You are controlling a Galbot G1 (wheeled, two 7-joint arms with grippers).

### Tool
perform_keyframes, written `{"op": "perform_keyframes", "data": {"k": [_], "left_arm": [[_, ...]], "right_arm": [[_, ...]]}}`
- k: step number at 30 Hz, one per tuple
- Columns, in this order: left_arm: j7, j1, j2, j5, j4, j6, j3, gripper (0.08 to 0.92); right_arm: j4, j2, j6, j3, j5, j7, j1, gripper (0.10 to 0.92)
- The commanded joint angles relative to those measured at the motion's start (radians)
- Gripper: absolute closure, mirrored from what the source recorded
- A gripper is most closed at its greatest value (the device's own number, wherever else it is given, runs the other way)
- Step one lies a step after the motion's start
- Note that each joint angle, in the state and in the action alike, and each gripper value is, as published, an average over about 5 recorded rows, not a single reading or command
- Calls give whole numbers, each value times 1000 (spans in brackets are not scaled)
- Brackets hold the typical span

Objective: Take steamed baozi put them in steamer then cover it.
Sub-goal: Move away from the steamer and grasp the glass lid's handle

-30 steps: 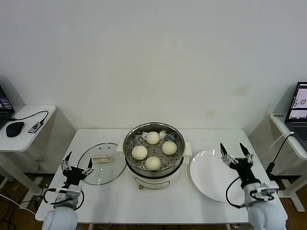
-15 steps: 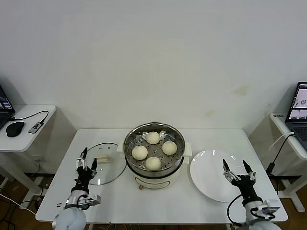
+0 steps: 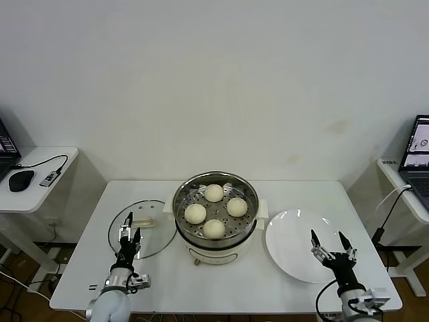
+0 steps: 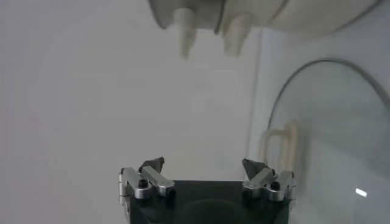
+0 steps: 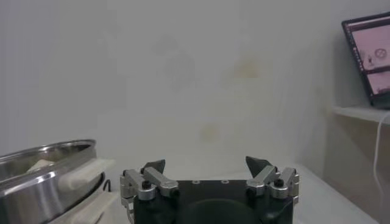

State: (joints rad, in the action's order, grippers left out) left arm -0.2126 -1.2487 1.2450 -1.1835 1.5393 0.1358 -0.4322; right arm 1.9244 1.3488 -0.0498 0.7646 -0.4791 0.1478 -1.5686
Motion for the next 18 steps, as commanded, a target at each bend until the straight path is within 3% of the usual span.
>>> {"op": "perform_keyframes", "data": {"k": [1,18], "left_arm": [[20,48,4,-14,-94,-11,16,177],[-14,131,19,1,-197,-17,4,177]], "right_arm": [[2,17,-6,6,14,0,-12,203],[-1,31,-20,6,39,0,-23,203]]}}
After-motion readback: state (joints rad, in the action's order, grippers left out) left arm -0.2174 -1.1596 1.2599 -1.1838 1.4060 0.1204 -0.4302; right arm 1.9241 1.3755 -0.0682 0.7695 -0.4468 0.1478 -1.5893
